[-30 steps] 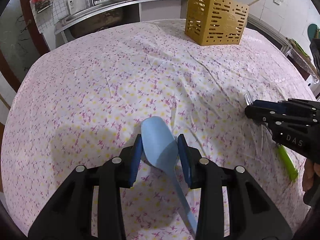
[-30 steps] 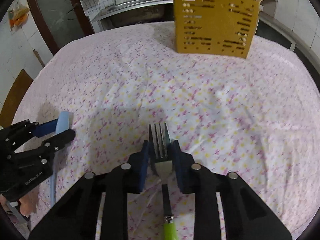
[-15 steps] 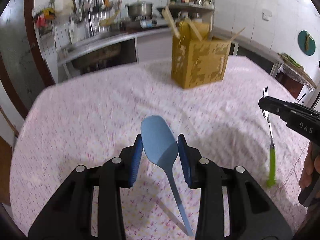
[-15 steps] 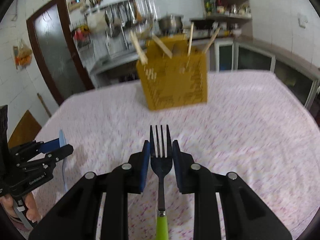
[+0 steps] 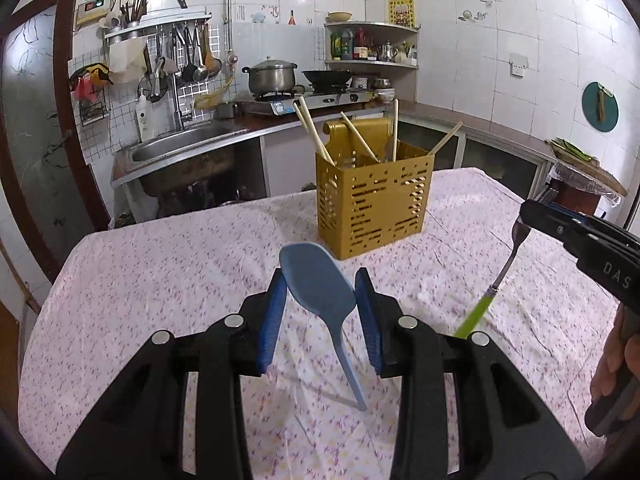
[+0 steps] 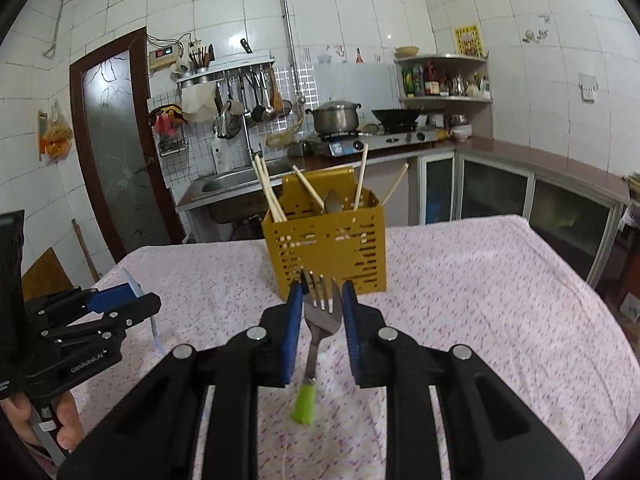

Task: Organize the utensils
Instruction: 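Lift the blue spoon and green fork upright toward the yellow holder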

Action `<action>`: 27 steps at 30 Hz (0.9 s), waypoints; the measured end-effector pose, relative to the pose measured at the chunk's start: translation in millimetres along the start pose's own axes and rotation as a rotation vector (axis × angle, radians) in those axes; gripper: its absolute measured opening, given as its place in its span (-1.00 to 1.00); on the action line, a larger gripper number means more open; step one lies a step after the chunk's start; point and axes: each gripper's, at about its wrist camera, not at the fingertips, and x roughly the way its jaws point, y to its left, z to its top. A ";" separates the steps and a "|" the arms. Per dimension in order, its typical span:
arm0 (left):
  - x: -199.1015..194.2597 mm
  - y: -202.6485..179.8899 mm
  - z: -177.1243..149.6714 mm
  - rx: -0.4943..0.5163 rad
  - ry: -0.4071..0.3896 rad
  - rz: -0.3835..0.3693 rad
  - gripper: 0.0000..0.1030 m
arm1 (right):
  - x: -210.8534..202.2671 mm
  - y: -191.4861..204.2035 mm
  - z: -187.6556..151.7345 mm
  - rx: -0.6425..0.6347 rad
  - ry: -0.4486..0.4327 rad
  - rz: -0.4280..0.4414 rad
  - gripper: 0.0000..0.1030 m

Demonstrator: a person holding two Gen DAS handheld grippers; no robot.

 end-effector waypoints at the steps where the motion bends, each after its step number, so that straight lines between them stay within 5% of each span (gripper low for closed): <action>1: 2.4 0.5 1.1 0.002 -0.005 0.002 -0.34 | 2.0 -1.4 1.0 0.000 -0.001 -0.002 -0.61; 27: 9.3 7.9 22.4 0.008 -0.032 0.020 -0.34 | -5.2 -15.8 21.2 -0.014 -0.022 -0.049 -0.63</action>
